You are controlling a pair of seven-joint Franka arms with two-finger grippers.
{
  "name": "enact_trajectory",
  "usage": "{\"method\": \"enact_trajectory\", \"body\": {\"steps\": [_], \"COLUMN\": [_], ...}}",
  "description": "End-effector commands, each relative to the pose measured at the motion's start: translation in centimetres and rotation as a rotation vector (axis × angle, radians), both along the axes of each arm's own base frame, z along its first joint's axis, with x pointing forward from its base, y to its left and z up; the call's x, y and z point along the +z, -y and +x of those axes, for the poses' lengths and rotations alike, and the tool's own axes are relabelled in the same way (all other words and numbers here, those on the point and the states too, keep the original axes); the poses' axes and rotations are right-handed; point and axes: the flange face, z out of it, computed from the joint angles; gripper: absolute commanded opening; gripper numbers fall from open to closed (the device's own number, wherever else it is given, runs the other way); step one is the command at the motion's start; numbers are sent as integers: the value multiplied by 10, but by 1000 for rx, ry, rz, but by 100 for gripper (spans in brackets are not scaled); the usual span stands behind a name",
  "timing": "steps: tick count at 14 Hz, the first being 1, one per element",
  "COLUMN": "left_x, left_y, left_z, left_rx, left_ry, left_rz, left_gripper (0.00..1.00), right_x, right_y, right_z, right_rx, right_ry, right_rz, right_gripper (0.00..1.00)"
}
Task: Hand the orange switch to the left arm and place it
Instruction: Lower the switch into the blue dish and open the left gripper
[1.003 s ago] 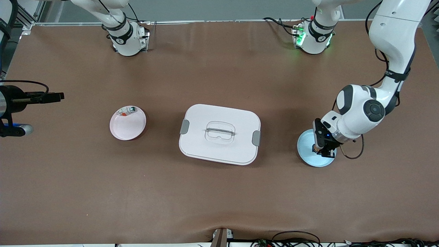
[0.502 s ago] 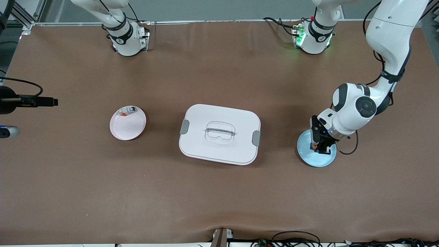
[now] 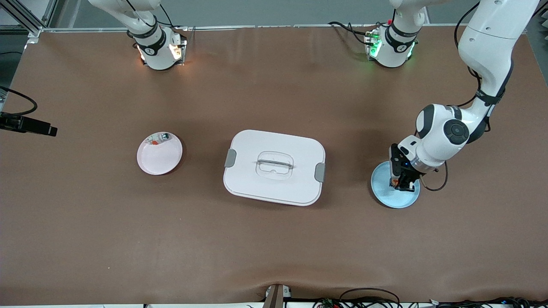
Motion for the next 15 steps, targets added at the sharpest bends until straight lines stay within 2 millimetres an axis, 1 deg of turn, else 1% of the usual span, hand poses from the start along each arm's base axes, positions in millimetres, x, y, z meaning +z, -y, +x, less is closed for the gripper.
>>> {"method": "enact_trajectory", "body": {"steps": [1, 2, 3, 4, 6, 7, 8, 9, 12, 14, 15], "left_x": [-2, -6, -6, -6, -6, -6, -6, -5, 1, 12, 21], "left_y": [2, 3, 3, 4, 7, 9, 7, 6, 7, 5, 3], "left_z": [-2, -3, -3, -3, -3, -3, -3, -3, 2, 7, 8], "left_rx": [-28, -27, -27, -28, -37, -40, -37, -22, -17, 10, 48], "left_ry": [19, 12, 18, 21, 21, 21, 21, 20, 33, 49, 50], "left_rz": [1, -2, -5, -5, -5, -5, -5, -8, -9, -10, -14], "left_gripper": [0, 0, 0, 0, 1, 10, 71, 100, 100, 100, 100], "right_x": [21, 24, 30, 28, 26, 25, 24, 22, 16, 11, 9], "right_y": [-5, -7, -7, -11, -14, -15, -17, -19, -20, -21, -22], "right_z": [-6, -7, -12, -15, -25, -30, -36, -42, -57, -68, -73], "right_rx": [-1, 13, 56, 108, 113, 113, 117, 120, 124, 127, 126], "right_ry": [70, 83, 87, 80, 81, 88, 97, 105, 122, 149, 156], "right_rz": [-12, -7, -3, 2, 1, -1, -2, -3, 0, 1, 0], "right_gripper": [100, 100, 100, 100, 100, 100, 100, 100, 100, 100, 100]}}
